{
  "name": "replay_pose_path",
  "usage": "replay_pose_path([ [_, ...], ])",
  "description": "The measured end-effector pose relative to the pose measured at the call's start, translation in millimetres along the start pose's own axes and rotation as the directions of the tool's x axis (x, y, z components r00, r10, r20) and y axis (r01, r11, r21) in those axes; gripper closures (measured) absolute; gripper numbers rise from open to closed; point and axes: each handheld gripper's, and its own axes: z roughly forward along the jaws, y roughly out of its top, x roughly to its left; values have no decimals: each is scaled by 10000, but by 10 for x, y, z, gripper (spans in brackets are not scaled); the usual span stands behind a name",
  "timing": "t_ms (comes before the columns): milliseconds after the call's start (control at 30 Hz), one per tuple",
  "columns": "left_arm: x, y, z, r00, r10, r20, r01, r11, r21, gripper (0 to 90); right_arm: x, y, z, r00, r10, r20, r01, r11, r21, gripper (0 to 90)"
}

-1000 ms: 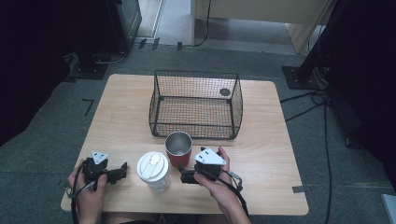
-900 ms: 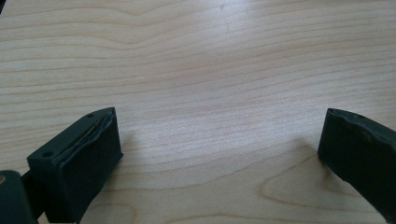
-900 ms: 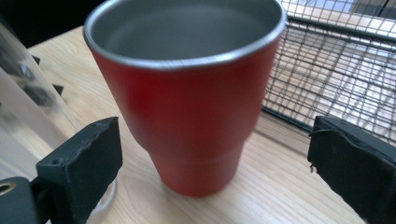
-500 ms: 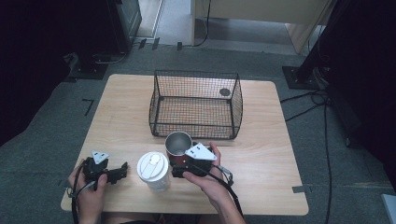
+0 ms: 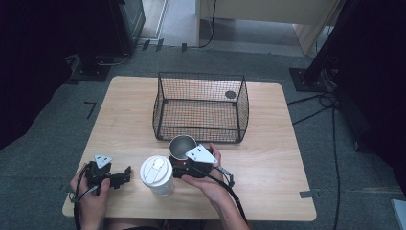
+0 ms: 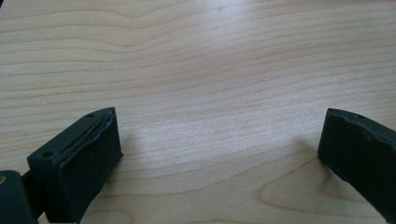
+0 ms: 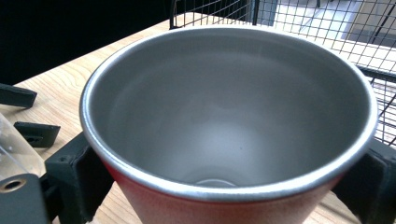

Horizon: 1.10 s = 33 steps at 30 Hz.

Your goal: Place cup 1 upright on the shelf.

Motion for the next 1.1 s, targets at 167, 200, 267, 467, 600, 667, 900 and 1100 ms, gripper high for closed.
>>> replay_pose_path([
  [167, 0, 0, 0, 10000, 2, 0, -2, 10000, 1, 0, -15, 0, -6, 9999, -134, -67, 134, 9999, -21, 69],
  [200, 0, 0, 0, 10000, 0, 0, 0, 10000, 0, 0, -18, -1, -9, 9998, -171, -56, 170, 9998, -36, 70],
  [267, 0, 0, 0, 10000, 3, 0, -3, 10000, 2, 0, -22, -1, -18, 9998, -207, 32, 207, 9998, -31, 72],
  [467, 0, 3, 1, 10000, 22, 7, -22, 10000, 16, 0, -57, -6, -61, 9991, -264, 331, 266, 9996, -30, 74],
  [600, -1, 6, 4, 10000, 33, 17, -33, 10000, 14, 0, -80, -20, -92, 9989, -221, 404, 225, 9997, -92, 74],
  [667, -1, 6, 4, 10000, 34, 17, -34, 10000, 14, 0, -101, -22, -105, 9988, -135, 467, 143, 9998, -172, 74],
  [900, -1, 6, 4, 10000, 35, 19, -35, 10000, 15, 0, -125, 24, -145, 9993, 26, 378, -14, 9996, -297, 74],
  [1100, -1, 6, 4, 10000, 36, 17, -36, 10000, 15, 0, -174, 107, -201, 9990, -6, 448, 27, 9988, -479, 74],
])
